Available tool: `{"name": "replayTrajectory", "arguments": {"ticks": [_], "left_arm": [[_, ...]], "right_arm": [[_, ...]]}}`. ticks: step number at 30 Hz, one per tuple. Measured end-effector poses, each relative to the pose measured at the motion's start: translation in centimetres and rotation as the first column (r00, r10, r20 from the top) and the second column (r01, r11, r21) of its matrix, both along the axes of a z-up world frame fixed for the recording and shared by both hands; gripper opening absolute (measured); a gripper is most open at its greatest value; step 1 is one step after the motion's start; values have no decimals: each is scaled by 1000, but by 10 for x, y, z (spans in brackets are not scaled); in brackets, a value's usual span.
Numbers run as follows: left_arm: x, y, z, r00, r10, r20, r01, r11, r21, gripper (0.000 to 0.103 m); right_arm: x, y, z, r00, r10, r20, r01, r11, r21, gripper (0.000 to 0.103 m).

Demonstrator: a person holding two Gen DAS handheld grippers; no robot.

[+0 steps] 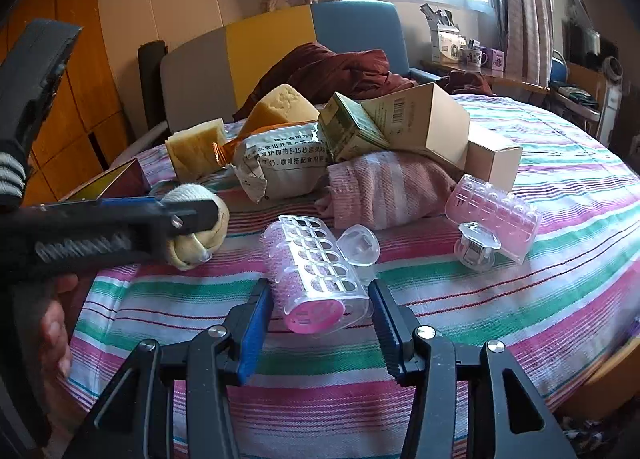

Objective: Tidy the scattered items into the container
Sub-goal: 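Lift the white sock with the left gripper while the right gripper grasps the pink roller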

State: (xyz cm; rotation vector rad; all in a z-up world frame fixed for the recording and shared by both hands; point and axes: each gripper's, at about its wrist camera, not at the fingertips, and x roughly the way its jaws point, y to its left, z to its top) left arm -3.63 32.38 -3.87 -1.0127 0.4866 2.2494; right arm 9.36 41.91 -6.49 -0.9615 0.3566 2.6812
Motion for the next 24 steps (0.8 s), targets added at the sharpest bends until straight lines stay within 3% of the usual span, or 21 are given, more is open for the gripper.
{"name": "replayTrajectory", "arguments": {"ticks": [9, 15, 24], "left_arm": [[-3, -5, -5, 999, -7, -37, 9, 999, 51, 64], [5, 0, -8, 997, -3, -75, 4, 1000, 19, 64], [4, -5, -8, 998, 8, -55, -6, 999, 41, 63]], "right_arm": [[-3, -1, -1, 1000, -12, 15, 11, 1000, 16, 51], [-4, -4, -2, 1000, -16, 18, 16, 999, 34, 51], [-4, -4, -2, 1000, -15, 21, 15, 999, 35, 51]]}}
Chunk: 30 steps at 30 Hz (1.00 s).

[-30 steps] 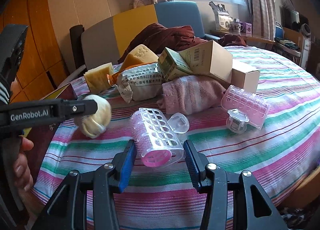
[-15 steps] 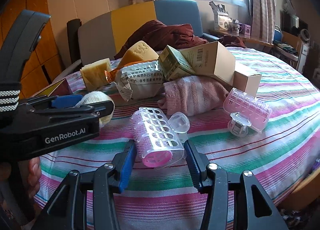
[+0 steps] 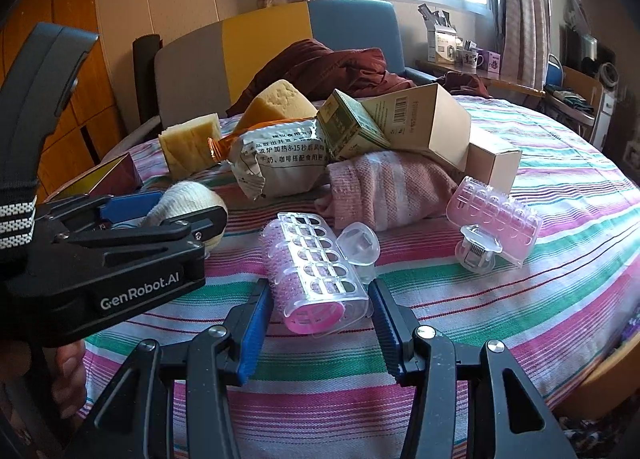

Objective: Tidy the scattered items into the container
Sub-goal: 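Lift the white sock with the left gripper while the right gripper grasps the pink roller, then carry both items to the gold tray and open both grippers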

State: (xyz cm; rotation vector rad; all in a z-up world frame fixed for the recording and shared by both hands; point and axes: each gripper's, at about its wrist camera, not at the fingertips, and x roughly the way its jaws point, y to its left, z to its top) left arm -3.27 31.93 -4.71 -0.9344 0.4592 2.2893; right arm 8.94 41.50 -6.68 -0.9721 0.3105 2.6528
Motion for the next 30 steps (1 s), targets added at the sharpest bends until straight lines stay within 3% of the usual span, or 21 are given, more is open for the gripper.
{"name": "replayTrajectory", "arguments": {"ticks": [14, 20, 27, 30], "left_arm": [[10, -18, 16, 998, -15, 66, 11, 998, 56, 57], [20, -39, 46, 999, -21, 28, 18, 993, 113, 57], [-1, -100, 79, 997, 69, 18, -71, 981, 182, 57], [-18, -130, 88, 991, 136, 0, -134, 975, 179, 57]], "right_arm": [[2, -7, 10, 1000, 26, -15, -25, 1000, 13, 48], [9, -19, 35, 996, 67, -63, -65, 997, 31, 47], [-5, -46, 72, 983, 145, -113, -138, 988, 71, 47], [-21, -69, 87, 970, 202, -134, -191, 977, 93, 47]]}}
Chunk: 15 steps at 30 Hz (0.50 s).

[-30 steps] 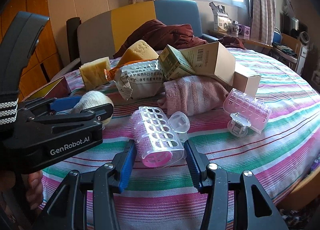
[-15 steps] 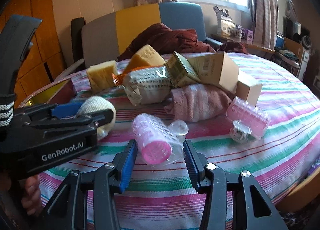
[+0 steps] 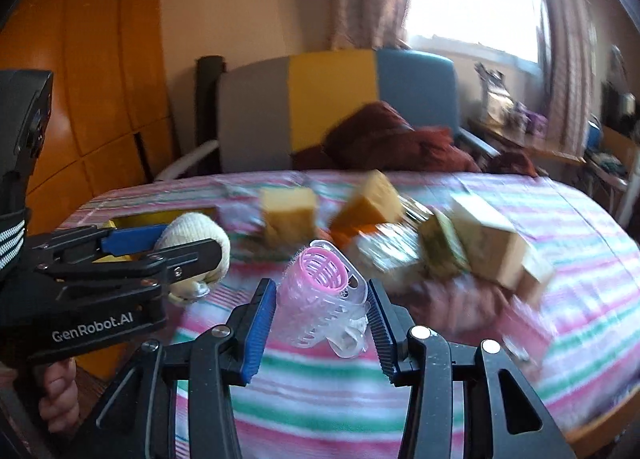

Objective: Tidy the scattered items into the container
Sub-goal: 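Carry both items to the gold tray and open both grippers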

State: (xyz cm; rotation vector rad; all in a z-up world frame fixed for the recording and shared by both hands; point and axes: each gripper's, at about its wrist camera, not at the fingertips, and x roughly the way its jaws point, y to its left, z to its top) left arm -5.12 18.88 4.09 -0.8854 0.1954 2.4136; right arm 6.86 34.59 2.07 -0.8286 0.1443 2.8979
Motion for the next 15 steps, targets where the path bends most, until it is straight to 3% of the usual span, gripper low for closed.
{"name": "replayTrajectory", "arguments": {"ticks": [4, 8, 15], "left_arm": [[-34, -40, -4, 994, 106, 15, -105, 994, -35, 58], [-75, -83, -13, 974, 222, 51, -219, 974, -61, 58], [-144, -141, -45, 905, 409, 117, -380, 901, -207, 60]], "right_arm": [[-30, -36, 14, 995, 100, -13, -100, 995, 1, 47], [-71, -76, 18, 980, 200, 17, -200, 980, -7, 47], [-150, -136, 8, 941, 318, 119, -316, 948, -35, 49]]}}
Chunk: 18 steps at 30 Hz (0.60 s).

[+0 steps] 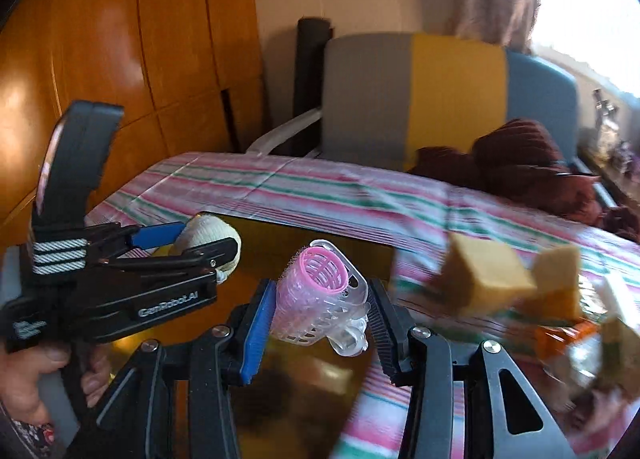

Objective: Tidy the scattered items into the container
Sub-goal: 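Carry both items to the gold tray and open both grippers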

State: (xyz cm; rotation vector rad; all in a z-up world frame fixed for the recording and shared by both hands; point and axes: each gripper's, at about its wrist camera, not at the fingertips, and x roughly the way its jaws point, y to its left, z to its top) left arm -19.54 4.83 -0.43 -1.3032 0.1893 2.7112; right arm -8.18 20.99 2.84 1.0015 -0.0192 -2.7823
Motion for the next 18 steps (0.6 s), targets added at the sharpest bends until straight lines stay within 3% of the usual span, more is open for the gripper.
{"name": "replayTrajectory", "arguments": {"ticks": [3, 7, 11, 18], "left_arm": [[-9, -21, -4, 998, 49, 38, -50, 998, 32, 60], [-4, -35, 3, 998, 66, -2, -66, 997, 43, 60], [1, -40, 15, 996, 81, -30, -77, 991, 110, 60], [23, -21, 26, 998, 47, -34, -40, 981, 189, 60]], "right_arm": [[-28, -15, -8, 998, 14, 61, -12, 1000, -26, 60], [-29, -18, -12, 998, 17, 58, -14, 999, -48, 63], [-19, -14, -16, 999, 2, 55, 2, 997, -83, 63], [7, 3, -10, 999, -32, 23, 35, 988, -148, 63]]}}
